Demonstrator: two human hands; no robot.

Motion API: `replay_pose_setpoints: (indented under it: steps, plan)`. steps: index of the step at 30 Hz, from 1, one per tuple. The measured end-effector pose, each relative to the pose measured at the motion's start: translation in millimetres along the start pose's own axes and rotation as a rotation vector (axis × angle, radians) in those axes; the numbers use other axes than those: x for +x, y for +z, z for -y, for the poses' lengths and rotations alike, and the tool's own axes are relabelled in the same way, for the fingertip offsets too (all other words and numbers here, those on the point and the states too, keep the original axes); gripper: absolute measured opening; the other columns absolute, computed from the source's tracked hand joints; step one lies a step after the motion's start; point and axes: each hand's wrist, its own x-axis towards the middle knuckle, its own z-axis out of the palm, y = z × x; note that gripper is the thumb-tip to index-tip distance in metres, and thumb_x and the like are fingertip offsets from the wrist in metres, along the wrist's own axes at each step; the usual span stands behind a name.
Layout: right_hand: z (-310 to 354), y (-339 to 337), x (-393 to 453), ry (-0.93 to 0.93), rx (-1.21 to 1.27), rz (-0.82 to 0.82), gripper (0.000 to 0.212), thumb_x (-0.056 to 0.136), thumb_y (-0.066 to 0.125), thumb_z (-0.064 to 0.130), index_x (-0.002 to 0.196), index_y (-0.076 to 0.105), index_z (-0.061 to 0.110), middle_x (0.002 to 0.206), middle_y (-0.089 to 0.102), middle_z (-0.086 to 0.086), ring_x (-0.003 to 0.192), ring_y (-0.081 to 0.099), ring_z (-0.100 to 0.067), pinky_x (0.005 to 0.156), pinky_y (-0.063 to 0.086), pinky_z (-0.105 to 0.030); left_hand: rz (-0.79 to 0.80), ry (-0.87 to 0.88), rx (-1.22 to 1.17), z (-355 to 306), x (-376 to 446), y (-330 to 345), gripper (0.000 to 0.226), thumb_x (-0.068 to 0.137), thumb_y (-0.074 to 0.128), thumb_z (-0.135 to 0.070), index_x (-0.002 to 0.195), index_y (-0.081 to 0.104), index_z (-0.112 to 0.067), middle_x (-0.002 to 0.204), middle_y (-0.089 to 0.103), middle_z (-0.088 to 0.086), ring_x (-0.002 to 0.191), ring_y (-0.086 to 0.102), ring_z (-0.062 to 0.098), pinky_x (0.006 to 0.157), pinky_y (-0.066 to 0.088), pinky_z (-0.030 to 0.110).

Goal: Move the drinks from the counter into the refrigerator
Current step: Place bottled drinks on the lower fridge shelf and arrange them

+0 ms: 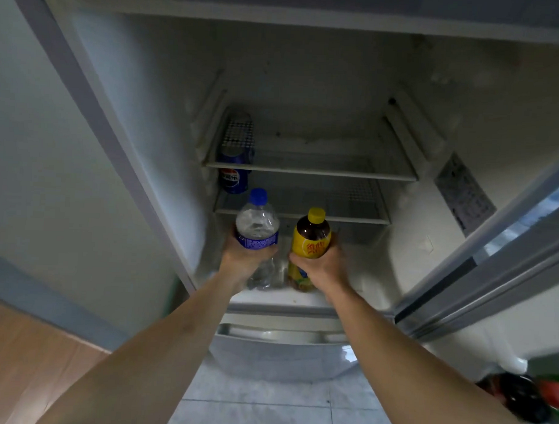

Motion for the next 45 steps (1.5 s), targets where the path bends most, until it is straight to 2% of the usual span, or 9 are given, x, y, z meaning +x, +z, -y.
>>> replay_pose_setpoints:
  steps: [7, 11, 16, 19, 23, 26, 34, 39, 45]
  plan:
    - [9, -8, 2, -0.001, -0.058, 0.076, 0.086, 0.045, 0.093, 0.052, 0.116, 0.045, 0.039, 0.104, 0.063, 0.018, 0.098, 0.064, -0.008, 0.083, 0.054, -0.03, 0.163, -0.023, 0.057, 9, 10, -14, 0.074, 0.056, 0.096, -0.02, 0.122, 0.062, -0.02, 0.103, 0.074, -0.002, 0.092, 0.072, 0.01, 0.071, 0.059, 0.022]
    - [46, -26, 6, -0.029, -0.153, 0.117, 0.096, 0.047, 0.076, 0.078, 0.128, 0.049, 0.034, 0.123, 0.063, 0.005, 0.111, 0.062, -0.017, 0.094, 0.054, -0.041, 0.244, 0.031, 0.214, -19, 16, -23, 0.086, 0.06, 0.094, -0.027, 0.126, 0.039, -0.03, 0.114, 0.057, -0.013, 0.1, 0.059, 0.004, 0.076, 0.05, 0.021]
    - [105, -35, 9, 0.017, -0.543, 0.242, 0.095, 0.053, 0.04, 0.099, 0.105, 0.066, 0.025, 0.103, 0.069, -0.001, 0.086, 0.068, -0.024, 0.064, 0.063, -0.039, 0.235, 0.188, 0.458, -76, 25, -21, 0.072, 0.072, 0.078, -0.053, 0.134, 0.043, -0.039, 0.125, 0.052, -0.012, 0.117, 0.053, 0.014, 0.098, 0.05, 0.038]
    - [123, -33, 12, 0.051, -0.655, 0.248, 0.075, 0.078, 0.041, 0.085, 0.098, 0.064, 0.017, 0.1, 0.069, -0.008, 0.066, 0.066, -0.026, 0.049, 0.058, -0.033, 0.211, 0.225, 0.734, -99, 23, -12, 0.049, 0.084, 0.059, -0.063, 0.118, 0.06, -0.028, 0.114, 0.062, -0.008, 0.105, 0.06, 0.018, 0.09, 0.053, 0.036]
    - [118, -44, 3, 0.279, -0.462, 0.38, 0.041, 0.086, 0.059, 0.044, 0.111, 0.061, 0.012, 0.118, 0.062, -0.015, 0.087, 0.068, -0.036, 0.054, 0.062, -0.043, 0.078, 0.271, 0.749, -99, 5, -18, 0.014, 0.094, 0.055, -0.027, 0.092, 0.059, -0.014, 0.088, 0.064, 0.008, 0.084, 0.062, 0.03, 0.066, 0.049, 0.03]
    - [99, -57, -16, 0.327, -0.224, 0.325, 0.027, 0.089, 0.062, 0.036, 0.111, 0.06, 0.019, 0.117, 0.058, -0.01, 0.087, 0.062, -0.026, 0.05, 0.059, -0.037, -0.142, 0.279, 0.725, -83, -21, -33, 0.014, 0.096, 0.052, -0.028, 0.089, 0.051, -0.017, 0.077, 0.059, 0.005, 0.073, 0.06, 0.029, 0.063, 0.044, 0.028]
    - [55, -81, -76, 0.518, 0.513, 0.077, 0.038, 0.096, 0.063, 0.013, 0.131, 0.052, 0.013, 0.128, 0.05, -0.015, 0.105, 0.055, -0.03, 0.076, 0.055, -0.05, -0.183, -0.043, 0.162, -56, -80, -65, 0.016, 0.092, 0.057, -0.032, 0.103, 0.067, -0.038, 0.089, 0.062, -0.011, 0.081, 0.063, 0.015, 0.074, 0.062, 0.046]
    - [20, -76, -108, 0.662, 0.769, -0.005, 0.056, 0.09, 0.066, -0.002, 0.138, 0.043, 0.013, 0.137, 0.048, -0.019, 0.108, 0.059, -0.038, 0.059, 0.06, -0.043, -0.089, -0.282, -0.244, -23, -108, -87, 0.04, 0.093, 0.061, -0.007, 0.128, 0.059, -0.026, 0.123, 0.057, -0.005, 0.099, 0.066, 0.023, 0.066, 0.062, 0.043]
    - [-3, -53, -133, 0.892, 0.682, 0.075, 0.065, 0.078, 0.078, 0.051, 0.129, 0.052, 0.019, 0.106, 0.064, -0.013, 0.059, 0.065, -0.02, 0.039, 0.048, -0.022, -0.092, -0.556, -0.574, 28, -142, -57, 0.065, 0.081, 0.071, -0.001, 0.139, 0.046, -0.017, 0.13, 0.06, 0.015, 0.099, 0.064, 0.032, 0.072, 0.057, 0.045]
